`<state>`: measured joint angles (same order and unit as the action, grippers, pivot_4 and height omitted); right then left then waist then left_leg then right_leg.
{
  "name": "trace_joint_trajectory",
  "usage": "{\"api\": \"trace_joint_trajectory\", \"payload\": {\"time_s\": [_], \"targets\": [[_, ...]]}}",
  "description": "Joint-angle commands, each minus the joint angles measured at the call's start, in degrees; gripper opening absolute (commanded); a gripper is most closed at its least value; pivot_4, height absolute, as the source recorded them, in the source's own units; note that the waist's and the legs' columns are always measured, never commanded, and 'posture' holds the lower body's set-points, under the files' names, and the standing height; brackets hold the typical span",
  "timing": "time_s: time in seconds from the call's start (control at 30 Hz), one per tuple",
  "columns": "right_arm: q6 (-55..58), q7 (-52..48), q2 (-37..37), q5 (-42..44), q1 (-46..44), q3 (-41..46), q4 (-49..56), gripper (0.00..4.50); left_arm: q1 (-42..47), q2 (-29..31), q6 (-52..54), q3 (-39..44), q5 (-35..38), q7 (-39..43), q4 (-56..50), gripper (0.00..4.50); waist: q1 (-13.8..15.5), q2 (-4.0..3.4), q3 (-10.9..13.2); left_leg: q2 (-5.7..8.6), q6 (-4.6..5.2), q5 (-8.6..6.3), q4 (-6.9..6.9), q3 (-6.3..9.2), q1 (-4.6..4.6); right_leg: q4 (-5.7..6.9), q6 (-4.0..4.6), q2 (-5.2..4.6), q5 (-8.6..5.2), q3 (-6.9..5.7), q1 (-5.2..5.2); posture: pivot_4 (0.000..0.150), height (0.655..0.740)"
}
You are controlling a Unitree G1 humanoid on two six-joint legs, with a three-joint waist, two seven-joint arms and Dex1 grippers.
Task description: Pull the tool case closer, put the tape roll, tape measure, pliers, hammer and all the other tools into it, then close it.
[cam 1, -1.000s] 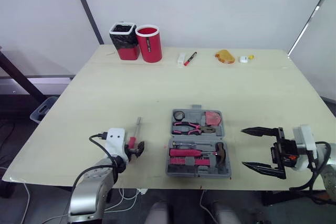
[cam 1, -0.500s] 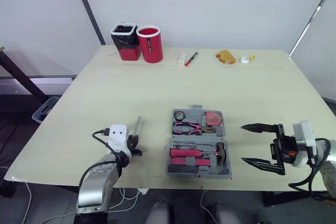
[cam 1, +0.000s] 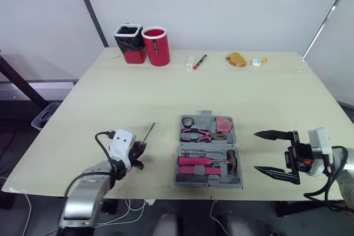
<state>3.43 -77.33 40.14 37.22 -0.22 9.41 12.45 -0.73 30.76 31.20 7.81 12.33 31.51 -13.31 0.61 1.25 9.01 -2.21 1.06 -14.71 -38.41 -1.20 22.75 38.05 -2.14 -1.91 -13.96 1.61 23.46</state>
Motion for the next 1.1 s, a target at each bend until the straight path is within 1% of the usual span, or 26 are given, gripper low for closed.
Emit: {"api": "trace_joint_trajectory", "payload": {"time_s": [0.03, 0.13, 0.27, 0.4, 0.53, 0.6, 0.67, 0.73, 0.8, 0.87, 0.93, 1.0, 1.1], "targets": [[-0.9, -0.4, 0.0, 0.7, 0.4, 1.3, 0.7, 4.5, 0.5, 2.7, -2.1, -0.5, 1.9, 5.0, -2.3, 0.47, 0.0, 0.01, 0.0, 0.0, 0.0, 0.0, 0.0, 0.01, 0.01, 0.0, 0.0, -0.01, 0.0, 0.0, 0.0, 0.15, 0.74], [-1.1, -0.2, -0.1, 0.6, 0.9, 1.4, 1.0, 4.5, 0.7, 6.8, -3.1, -1.9, 3.2, 11.6, -1.7, 0.47, 0.1, 0.02, 0.0, 0.0, 0.0, 0.0, 0.01, 0.01, 0.05, -0.06, -0.02, -0.02, 0.01, 0.0, 0.0, 0.15, 0.74], [-1.0, -0.5, 0.2, 1.1, 1.7, 1.9, 1.2, 4.5, 3.0, 12.2, -1.0, -4.1, 6.2, 19.8, -3.8, 0.47, 0.1, 0.0, 0.0, -0.01, 0.0, 0.0, 0.03, -0.01, 0.05, -0.05, 0.02, -0.01, -0.02, -0.05, 0.01, 0.15, 0.74], [-1.2, -1.7, 0.8, 1.3, 2.0, 2.5, 0.4, 4.5, 5.0, 16.5, -0.6, -6.6, 7.6, 25.8, -6.0, 0.47, 0.1, 0.01, 0.0, -0.02, 0.0, 0.0, 0.03, -0.03, 0.05, -0.07, 0.05, -0.01, -0.04, -0.03, 0.01, 0.15, 0.74], [-1.8, -4.2, 2.4, 1.3, 2.7, 4.2, -1.3, 4.5, 11.1, 20.3, -1.0, -11.9, 8.1, 33.7, -6.8, 0.47, 0.3, 0.02, 0.1, -0.01, 0.0, 0.0, 0.03, -0.02, 0.07, -0.08, 0.04, 0.0, -0.04, -0.06, 0.01, 0.15, 0.74], [-1.8, -4.8, 2.8, 1.4, 2.9, 4.8, -1.8, 4.5, 14.1, 21.2, -0.1, -15.5, 6.7, 35.5, -6.6, 0.47, 0.2, 0.02, 0.1, 0.01, 0.0, 0.0, 0.02, -0.06, 0.06, -0.08, 0.05, -0.01, -0.05, -0.04, 0.0, 0.15, 0.74], [-1.6, -4.9, 3.2, 1.4, 2.9, 5.1, -2.1, 4.5, 17.5, 20.3, 0.2, -19.2, 6.4, 37.6, -6.0, 0.47, 0.1, 0.02, 0.1, 0.02, 0.0, 0.0, 0.02, -0.06, 0.06, -0.09, 0.0, 0.02, -0.02, -0.02, 0.0, 0.15, 0.74], [-1.6, -5.1, 3.4, 1.1, 2.8, 5.1, -2.6, 4.5, 21.2, 18.0, -0.9, -23.4, 5.1, 39.1, -4.7, 0.47, 0.0, 0.01, 0.1, 0.01, 0.01, 0.0, 0.03, -0.06, 0.06, -0.09, -0.07, 0.06, 0.02, -0.01, 0.01, 0.15, 0.74], [-1.6, -5.3, 3.5, 0.9, 2.8, 5.1, -2.8, 4.5, 24.0, 15.1, -2.7, -26.3, 4.1, 39.8, -3.8, 0.47, 0.1, 0.02, 0.1, 0.01, 0.01, 0.0, 0.02, -0.04, 0.07, -0.07, -0.08, 0.09, 0.02, -0.01, 0.0, 0.15, 0.74], [-1.6, -5.2, 3.8, 0.7, 2.9, 5.3, -2.7, 4.5, 26.9, 12.9, -2.4, -30.1, 1.1, 38.8, -3.6, 0.47, 0.1, 0.02, 0.1, 0.01, 0.01, 0.0, 0.01, -0.03, 0.09, -0.08, -0.11, 0.1, 0.04, -0.01, 0.0, 0.15, 0.74], [-1.5, -5.0, 4.1, 0.6, 3.6, 5.8, -2.4, 4.5, 30.9, 9.4, -0.1, -35.0, -0.2, 39.4, -4.0, 0.47, 0.1, 0.02, 0.1, 0.01, 0.01, 0.0, 0.01, -0.02, 0.1, -0.08, -0.15, 0.11, 0.06, -0.01, 0.01, 0.15, 0.74], [-1.6, -4.9, 4.1, 0.4, 4.2, 6.0, -2.2, 4.5, 34.0, 6.6, 2.6, -38.2, -1.1, 39.6, -3.3, 0.47, 0.3, 0.03, 0.1, 0.03, 0.01, 0.0, -0.01, 0.0, 0.13, -0.08, -0.16, 0.12, 0.07, -0.01, 0.0, 0.15, 0.74], [-1.7, -4.5, 4.1, 0.5, 5.5, 6.6, -1.6, 4.5, 38.1, 4.2, 6.3, -43.4, -4.7, 39.4, -0.4, 0.47, 0.1, 0.03, 0.1, 0.04, 0.01, 0.0, -0.03, -0.01, 0.15, -0.1, -0.17, 0.12, 0.06, 0.01, 0.0, 0.15, 0.74]]}}
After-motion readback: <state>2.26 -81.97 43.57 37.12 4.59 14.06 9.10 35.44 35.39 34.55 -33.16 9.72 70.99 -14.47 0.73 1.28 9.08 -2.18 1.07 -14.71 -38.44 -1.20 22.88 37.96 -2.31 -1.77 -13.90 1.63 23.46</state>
